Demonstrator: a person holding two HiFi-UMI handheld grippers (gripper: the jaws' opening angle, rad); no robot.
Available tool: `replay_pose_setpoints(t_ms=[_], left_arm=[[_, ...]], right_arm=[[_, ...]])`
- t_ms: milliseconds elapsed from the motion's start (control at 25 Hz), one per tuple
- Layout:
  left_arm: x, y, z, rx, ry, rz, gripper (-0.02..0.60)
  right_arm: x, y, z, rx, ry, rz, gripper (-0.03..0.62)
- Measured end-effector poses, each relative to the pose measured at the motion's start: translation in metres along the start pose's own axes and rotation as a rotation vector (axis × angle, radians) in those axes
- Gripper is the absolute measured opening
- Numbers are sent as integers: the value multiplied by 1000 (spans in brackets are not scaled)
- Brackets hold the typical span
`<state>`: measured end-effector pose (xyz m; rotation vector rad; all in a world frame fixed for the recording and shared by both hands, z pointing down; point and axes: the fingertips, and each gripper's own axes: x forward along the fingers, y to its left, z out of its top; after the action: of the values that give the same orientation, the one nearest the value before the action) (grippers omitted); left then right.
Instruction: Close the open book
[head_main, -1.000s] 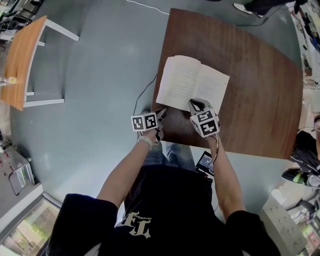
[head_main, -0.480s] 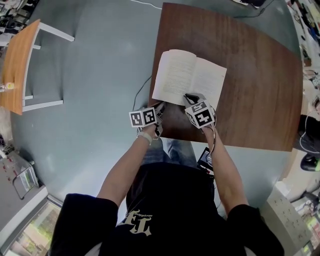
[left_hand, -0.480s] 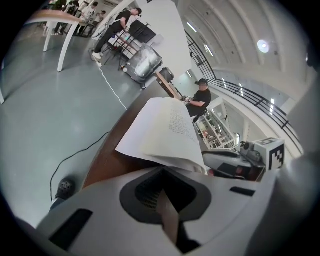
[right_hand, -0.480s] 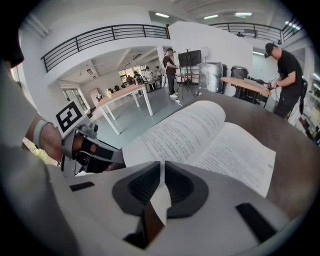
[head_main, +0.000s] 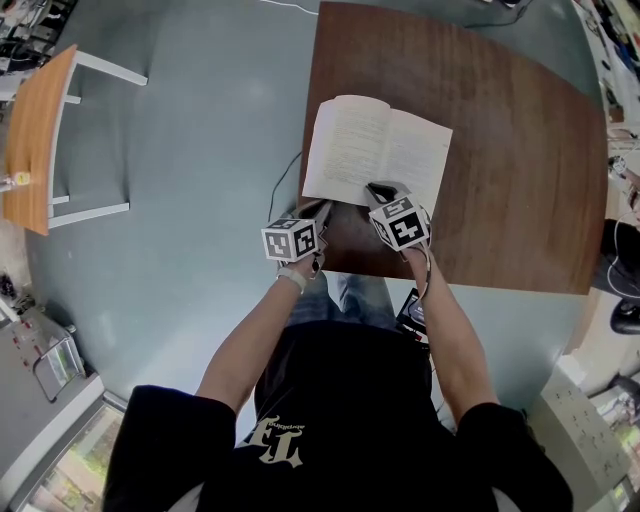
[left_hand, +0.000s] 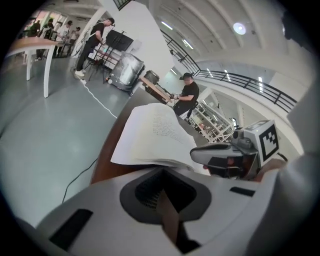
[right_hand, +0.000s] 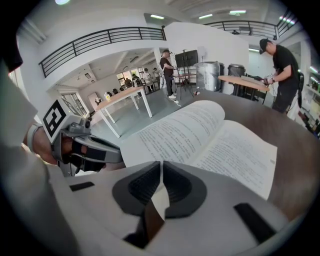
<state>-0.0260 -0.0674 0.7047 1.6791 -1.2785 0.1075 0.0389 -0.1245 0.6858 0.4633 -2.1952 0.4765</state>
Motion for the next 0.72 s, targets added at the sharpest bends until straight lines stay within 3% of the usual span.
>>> replay_pose_setpoints(t_ms=[360,720], left_arm=[[3,-30,26,201,-38,-39,5],[4,-84,53,300,-94,-128,5]], right_arm=[[-6,-3,-3,28,-21,-11,3],[-31,-9,-2,71,-79,-39,3]])
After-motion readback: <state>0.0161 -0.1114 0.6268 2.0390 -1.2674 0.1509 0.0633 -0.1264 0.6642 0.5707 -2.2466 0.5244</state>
